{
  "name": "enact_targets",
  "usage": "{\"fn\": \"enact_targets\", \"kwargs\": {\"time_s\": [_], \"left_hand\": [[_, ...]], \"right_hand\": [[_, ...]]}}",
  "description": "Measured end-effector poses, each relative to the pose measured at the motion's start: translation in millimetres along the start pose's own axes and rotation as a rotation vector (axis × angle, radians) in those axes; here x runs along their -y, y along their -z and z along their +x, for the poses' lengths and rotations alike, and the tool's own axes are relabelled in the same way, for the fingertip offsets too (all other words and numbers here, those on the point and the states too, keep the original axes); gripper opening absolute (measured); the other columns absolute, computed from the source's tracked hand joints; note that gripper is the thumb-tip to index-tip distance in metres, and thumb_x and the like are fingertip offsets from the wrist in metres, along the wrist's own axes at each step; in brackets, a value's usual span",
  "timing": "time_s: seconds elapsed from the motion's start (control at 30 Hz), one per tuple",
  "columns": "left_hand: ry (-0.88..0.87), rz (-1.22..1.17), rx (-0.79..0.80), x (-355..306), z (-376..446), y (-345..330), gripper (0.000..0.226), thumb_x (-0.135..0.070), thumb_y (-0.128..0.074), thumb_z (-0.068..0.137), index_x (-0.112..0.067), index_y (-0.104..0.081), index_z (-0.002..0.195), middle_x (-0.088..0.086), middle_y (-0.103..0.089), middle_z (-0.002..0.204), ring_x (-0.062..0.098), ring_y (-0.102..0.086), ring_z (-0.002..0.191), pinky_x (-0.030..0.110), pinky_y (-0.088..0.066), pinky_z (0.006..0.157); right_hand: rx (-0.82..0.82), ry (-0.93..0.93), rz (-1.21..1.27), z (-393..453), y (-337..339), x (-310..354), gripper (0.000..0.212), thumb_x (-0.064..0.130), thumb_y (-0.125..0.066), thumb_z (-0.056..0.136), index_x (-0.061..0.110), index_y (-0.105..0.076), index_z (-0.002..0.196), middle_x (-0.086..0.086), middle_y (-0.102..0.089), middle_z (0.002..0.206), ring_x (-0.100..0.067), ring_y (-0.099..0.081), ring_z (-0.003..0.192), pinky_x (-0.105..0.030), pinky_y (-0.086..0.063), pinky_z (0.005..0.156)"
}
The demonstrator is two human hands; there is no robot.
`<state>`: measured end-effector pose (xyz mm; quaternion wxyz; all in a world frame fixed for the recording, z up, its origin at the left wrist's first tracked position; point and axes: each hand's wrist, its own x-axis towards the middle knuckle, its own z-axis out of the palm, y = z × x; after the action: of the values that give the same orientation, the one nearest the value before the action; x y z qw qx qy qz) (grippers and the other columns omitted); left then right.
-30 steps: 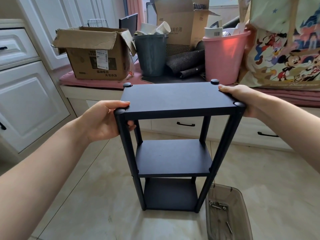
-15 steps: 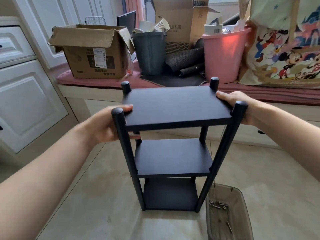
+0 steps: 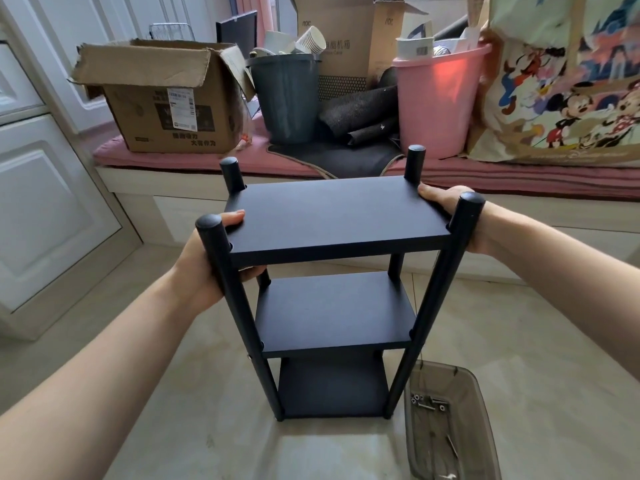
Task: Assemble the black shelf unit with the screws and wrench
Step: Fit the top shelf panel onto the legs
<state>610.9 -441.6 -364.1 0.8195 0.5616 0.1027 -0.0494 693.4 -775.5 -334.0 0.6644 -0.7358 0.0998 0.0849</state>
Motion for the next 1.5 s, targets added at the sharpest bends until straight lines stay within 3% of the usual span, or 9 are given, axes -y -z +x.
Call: {"fn": "enact_targets", "kwargs": {"time_s": [0.13,0.27,0.37,0.67,0.87,1.07,1.17,1.3,1.5], "left_hand": [[-0.038,0.022,-0.046,1,-1,0,0.015,-0.032,-0.064,0.088,-0.022,-0.075,0.086,-0.003,-0.074,0.082,0.014,-0.071,0.066,0.028,-0.059,0.057],[-0.084,0.047,-0.055,0,1,-3,0.036,-0.031,-0.061,0.091,-0.025,-0.078,0.059,-0.007,-0.072,0.070,0.010,-0.069,0.058,0.022,-0.057,0.054],[-0.107,0.002,-0.107,-9,0,-3,0.029,-0.031,-0.060,0.093,-0.024,-0.075,0.070,-0.006,-0.070,0.068,0.010,-0.067,0.056,0.021,-0.056,0.053],[-0.173,-0.016,-0.532,-14,-11,8,0.024,-0.020,-0.044,0.101,-0.014,-0.054,0.080,0.005,-0.059,0.079,0.022,-0.059,0.067,0.045,-0.056,0.083],[-0.357,0.185,-0.465,-3,-30,14,0.030,-0.039,-0.040,0.104,-0.021,-0.061,0.093,-0.007,-0.062,0.078,0.012,-0.059,0.071,0.028,-0.045,0.071],[-0.472,0.368,-0.300,7,-46,19,0.030,-0.059,-0.041,0.092,-0.044,-0.059,0.111,-0.013,-0.066,0.111,0.011,-0.059,0.116,0.034,-0.041,0.101],[-0.441,0.439,-0.226,7,-44,19,0.019,-0.051,-0.043,0.103,-0.042,-0.052,0.116,-0.014,-0.062,0.120,0.009,-0.054,0.123,0.034,-0.036,0.107],[-0.462,0.481,-0.225,2,-44,24,0.015,-0.032,-0.047,0.106,-0.038,-0.057,0.115,-0.020,-0.067,0.111,0.003,-0.060,0.117,0.031,-0.040,0.107],[-0.420,0.607,-0.140,-10,-51,39,0.025,-0.032,-0.052,0.104,-0.040,-0.058,0.127,-0.020,-0.069,0.114,-0.007,-0.064,0.104,0.028,-0.049,0.091]], "right_hand": [[0.031,-0.029,0.112,0,-1,-6,0.030,0.043,-0.066,0.091,0.014,-0.068,0.083,0.004,-0.070,0.060,-0.011,-0.065,0.046,-0.018,-0.049,0.043],[0.064,-0.027,0.228,-3,-2,-13,0.025,0.038,-0.064,0.093,0.014,-0.069,0.090,0.001,-0.072,0.067,-0.014,-0.067,0.051,-0.018,-0.050,0.044],[0.038,-0.027,0.306,-7,-10,-18,0.024,0.031,-0.060,0.095,0.012,-0.068,0.084,0.000,-0.071,0.062,-0.014,-0.065,0.046,-0.016,-0.047,0.041],[-0.021,-0.021,0.382,-32,-31,-24,0.024,0.030,-0.061,0.094,0.011,-0.069,0.082,0.000,-0.068,0.063,-0.016,-0.062,0.047,-0.017,-0.047,0.046],[-0.086,0.006,0.321,-54,-34,-20,0.024,0.027,-0.059,0.095,0.011,-0.064,0.077,-0.003,-0.061,0.065,-0.017,-0.056,0.051,-0.020,-0.044,0.048],[-0.094,0.006,0.296,-75,-27,-26,0.022,0.016,-0.054,0.096,0.016,-0.059,0.075,0.004,-0.058,0.050,-0.007,-0.054,0.037,-0.016,-0.046,0.044],[-0.070,0.007,0.294,-84,-29,-28,0.018,0.015,-0.057,0.094,0.009,-0.061,0.077,0.000,-0.060,0.051,-0.016,-0.061,0.048,-0.036,-0.061,0.056],[-0.104,0.016,0.171,-89,-32,-23,0.023,0.026,-0.055,0.095,0.011,-0.059,0.079,0.000,-0.060,0.053,-0.022,-0.057,0.060,-0.050,-0.057,0.080],[-0.082,0.061,0.102,-109,-18,-26,0.034,0.030,-0.038,0.101,0.014,-0.064,0.085,-0.002,-0.072,0.072,-0.021,-0.067,0.064,-0.036,-0.054,0.068]]}}
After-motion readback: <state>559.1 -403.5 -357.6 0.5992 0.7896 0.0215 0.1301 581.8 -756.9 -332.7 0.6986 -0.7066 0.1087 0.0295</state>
